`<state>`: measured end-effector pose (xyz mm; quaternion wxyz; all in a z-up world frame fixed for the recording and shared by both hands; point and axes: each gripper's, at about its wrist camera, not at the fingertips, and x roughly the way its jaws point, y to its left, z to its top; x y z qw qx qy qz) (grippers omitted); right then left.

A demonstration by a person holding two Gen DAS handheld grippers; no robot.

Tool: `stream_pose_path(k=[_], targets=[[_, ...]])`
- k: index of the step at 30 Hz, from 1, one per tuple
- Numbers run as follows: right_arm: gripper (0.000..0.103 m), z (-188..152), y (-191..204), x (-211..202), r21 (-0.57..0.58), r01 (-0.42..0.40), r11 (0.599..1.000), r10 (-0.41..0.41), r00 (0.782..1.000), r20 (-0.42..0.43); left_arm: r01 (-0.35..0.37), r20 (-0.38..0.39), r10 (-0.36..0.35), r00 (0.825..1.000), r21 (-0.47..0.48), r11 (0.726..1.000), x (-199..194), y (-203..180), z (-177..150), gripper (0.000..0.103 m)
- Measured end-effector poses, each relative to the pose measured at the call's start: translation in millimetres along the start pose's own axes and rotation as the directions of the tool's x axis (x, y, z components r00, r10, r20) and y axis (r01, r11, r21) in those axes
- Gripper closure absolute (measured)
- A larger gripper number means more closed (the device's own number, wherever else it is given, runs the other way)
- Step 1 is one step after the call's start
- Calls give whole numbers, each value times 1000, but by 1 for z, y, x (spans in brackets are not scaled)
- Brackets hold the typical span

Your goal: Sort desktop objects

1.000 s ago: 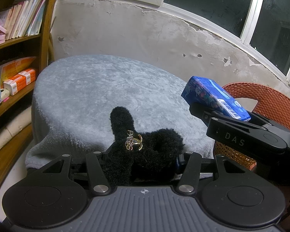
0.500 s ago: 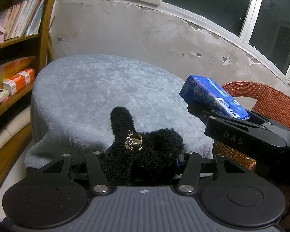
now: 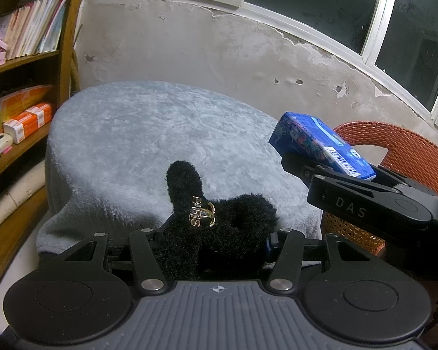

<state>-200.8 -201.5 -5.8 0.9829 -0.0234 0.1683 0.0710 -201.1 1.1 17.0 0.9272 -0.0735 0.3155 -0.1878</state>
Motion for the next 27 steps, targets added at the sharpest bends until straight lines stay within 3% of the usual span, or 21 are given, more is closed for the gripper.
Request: stream_pose_path(k=[27], targets=[[43, 0, 2, -1, -2, 0, 1000, 0, 1000, -1, 0, 0, 0, 1000, 0, 1000, 0, 0, 0, 43]])
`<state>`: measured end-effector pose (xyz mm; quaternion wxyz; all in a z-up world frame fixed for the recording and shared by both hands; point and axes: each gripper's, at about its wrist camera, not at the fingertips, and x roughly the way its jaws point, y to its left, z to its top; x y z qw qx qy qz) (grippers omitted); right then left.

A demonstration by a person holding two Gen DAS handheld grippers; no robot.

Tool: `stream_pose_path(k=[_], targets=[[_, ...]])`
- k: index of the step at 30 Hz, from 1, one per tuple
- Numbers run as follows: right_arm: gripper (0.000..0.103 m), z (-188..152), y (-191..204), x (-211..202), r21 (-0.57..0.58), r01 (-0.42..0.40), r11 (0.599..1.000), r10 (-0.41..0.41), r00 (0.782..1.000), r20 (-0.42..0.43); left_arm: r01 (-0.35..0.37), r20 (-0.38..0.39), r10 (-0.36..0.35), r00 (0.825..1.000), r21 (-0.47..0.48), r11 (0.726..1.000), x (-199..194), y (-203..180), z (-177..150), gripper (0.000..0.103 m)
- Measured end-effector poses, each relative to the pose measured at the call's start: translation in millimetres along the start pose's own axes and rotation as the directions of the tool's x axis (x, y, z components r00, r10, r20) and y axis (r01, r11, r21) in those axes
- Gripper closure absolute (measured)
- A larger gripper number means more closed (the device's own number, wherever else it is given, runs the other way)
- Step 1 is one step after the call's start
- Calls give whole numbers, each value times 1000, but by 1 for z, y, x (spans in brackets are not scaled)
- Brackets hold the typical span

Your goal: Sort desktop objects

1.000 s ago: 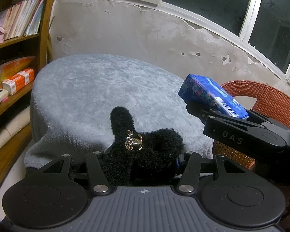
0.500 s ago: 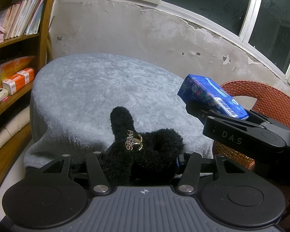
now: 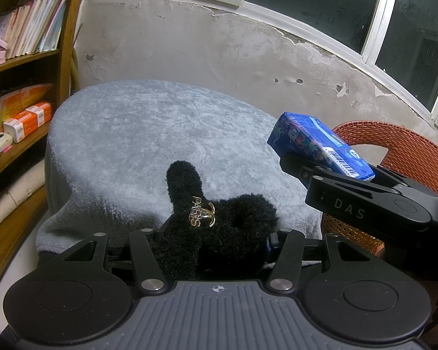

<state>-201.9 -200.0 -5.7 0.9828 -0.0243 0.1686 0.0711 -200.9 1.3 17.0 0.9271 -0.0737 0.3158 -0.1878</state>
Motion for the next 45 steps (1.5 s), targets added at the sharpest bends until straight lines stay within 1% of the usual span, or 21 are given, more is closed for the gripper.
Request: stream_pose_path(k=[30, 40, 45], targets=[[43, 0, 0, -1, 0, -3, 1000, 3, 1000, -13, -1, -2, 1, 1000, 0, 1000, 0, -1, -2, 43], [43, 1, 0, 2, 0, -3, 1000, 3, 1000, -15, -17, -9, 17, 1000, 1, 1000, -2, -2, -7, 43], [43, 1, 0, 2, 0, -4, 1000, 4, 1000, -16, -40, -16, 40, 999, 7, 999, 0, 1, -3, 43]])
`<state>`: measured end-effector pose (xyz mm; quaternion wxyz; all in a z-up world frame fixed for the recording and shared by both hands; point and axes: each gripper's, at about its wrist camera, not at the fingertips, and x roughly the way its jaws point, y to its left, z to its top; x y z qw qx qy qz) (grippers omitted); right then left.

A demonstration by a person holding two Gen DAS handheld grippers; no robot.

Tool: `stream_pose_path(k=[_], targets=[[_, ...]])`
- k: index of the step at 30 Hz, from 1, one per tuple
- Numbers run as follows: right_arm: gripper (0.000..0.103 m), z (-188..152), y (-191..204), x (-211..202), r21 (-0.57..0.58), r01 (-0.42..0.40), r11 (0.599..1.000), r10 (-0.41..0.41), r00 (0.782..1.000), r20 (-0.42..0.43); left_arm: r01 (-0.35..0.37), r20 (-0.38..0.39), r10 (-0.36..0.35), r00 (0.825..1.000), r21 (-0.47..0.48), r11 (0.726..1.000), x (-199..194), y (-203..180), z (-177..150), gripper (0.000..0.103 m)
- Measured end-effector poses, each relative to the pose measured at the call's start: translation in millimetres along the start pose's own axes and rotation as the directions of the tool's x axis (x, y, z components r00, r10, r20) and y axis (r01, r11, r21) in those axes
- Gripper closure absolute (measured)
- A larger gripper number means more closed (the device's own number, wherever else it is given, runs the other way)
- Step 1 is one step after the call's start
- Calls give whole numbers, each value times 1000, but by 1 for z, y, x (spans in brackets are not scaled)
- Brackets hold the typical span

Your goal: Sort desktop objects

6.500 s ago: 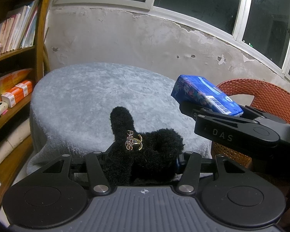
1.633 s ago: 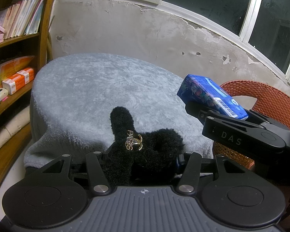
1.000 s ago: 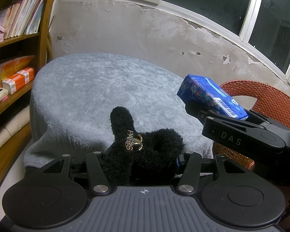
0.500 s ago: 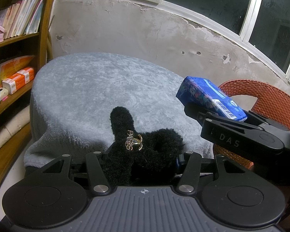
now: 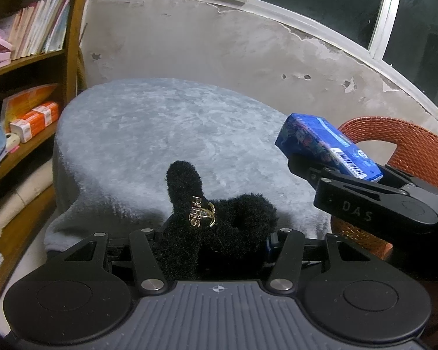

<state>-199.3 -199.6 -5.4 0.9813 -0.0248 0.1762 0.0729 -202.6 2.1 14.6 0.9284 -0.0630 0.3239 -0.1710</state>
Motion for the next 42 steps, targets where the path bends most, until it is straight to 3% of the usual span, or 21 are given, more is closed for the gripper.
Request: stream_pose_path(k=[42], targets=[[43, 1, -2, 1, -16, -12, 1000, 12, 1000, -4, -94, -11, 94, 995, 25, 995, 3, 1, 2, 43]])
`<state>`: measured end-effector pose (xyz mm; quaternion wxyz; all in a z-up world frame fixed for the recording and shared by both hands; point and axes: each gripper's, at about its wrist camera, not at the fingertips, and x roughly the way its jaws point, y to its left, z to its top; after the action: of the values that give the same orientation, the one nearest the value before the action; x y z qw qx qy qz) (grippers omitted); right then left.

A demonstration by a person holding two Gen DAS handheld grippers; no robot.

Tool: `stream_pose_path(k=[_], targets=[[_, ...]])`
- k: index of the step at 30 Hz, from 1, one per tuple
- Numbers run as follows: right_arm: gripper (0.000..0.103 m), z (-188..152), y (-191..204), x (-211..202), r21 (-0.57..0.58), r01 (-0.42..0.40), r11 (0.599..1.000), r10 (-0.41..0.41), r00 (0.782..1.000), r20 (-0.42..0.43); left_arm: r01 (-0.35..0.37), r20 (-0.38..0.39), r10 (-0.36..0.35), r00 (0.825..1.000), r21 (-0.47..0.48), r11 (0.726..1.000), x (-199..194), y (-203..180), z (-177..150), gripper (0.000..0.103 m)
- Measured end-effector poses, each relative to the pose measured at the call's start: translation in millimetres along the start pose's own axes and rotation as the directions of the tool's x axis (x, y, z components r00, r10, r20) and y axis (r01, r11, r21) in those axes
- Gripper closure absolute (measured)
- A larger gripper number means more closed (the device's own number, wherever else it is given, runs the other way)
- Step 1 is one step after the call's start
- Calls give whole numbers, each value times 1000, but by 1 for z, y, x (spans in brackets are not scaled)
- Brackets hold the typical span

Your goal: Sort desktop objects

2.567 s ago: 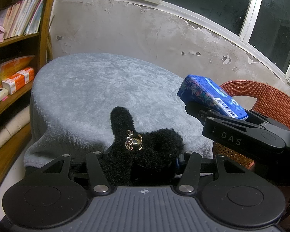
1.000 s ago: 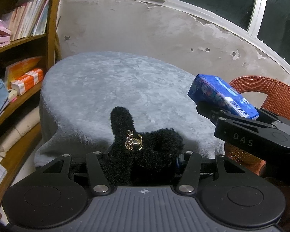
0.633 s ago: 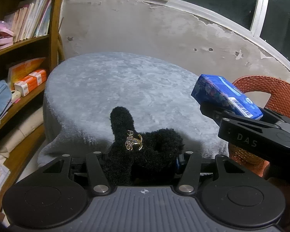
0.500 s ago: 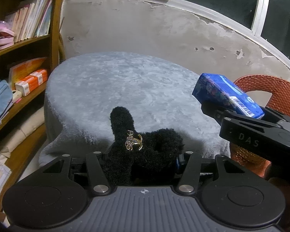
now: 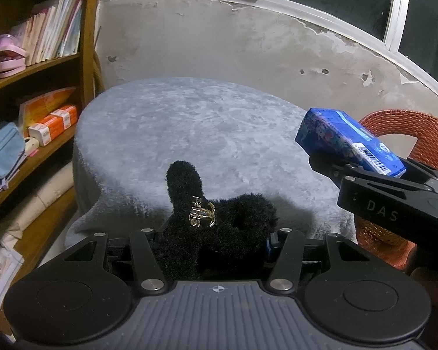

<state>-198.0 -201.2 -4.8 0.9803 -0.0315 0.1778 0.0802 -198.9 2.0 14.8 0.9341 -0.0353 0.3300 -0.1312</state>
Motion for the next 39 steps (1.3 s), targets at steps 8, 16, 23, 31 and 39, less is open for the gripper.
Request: stream_pose_path(k=[8, 16, 23, 31, 39], targets=[[43, 1, -3, 1, -6, -9, 1000, 9, 1000, -4, -9, 0, 9, 1000, 4, 1000, 0, 0, 0, 43], [43, 1, -2, 2, -10, -13, 1000, 13, 1000, -6, -10, -1, 10, 1000, 4, 1000, 0, 1, -1, 43], [43, 1, -1, 1, -11, -13, 1000, 13, 1000, -6, -12, -1, 12, 1000, 5, 1000, 0, 1, -1, 43], [43, 0, 1, 2, -15, -19, 1000, 19, 1000, -9, -13, -1, 13, 1000, 6, 1000, 0, 2, -1, 43], [43, 0, 2, 3, -15, -18, 1000, 18, 1000, -9, -14, -2, 14, 1000, 6, 1000, 1, 2, -1, 43]])
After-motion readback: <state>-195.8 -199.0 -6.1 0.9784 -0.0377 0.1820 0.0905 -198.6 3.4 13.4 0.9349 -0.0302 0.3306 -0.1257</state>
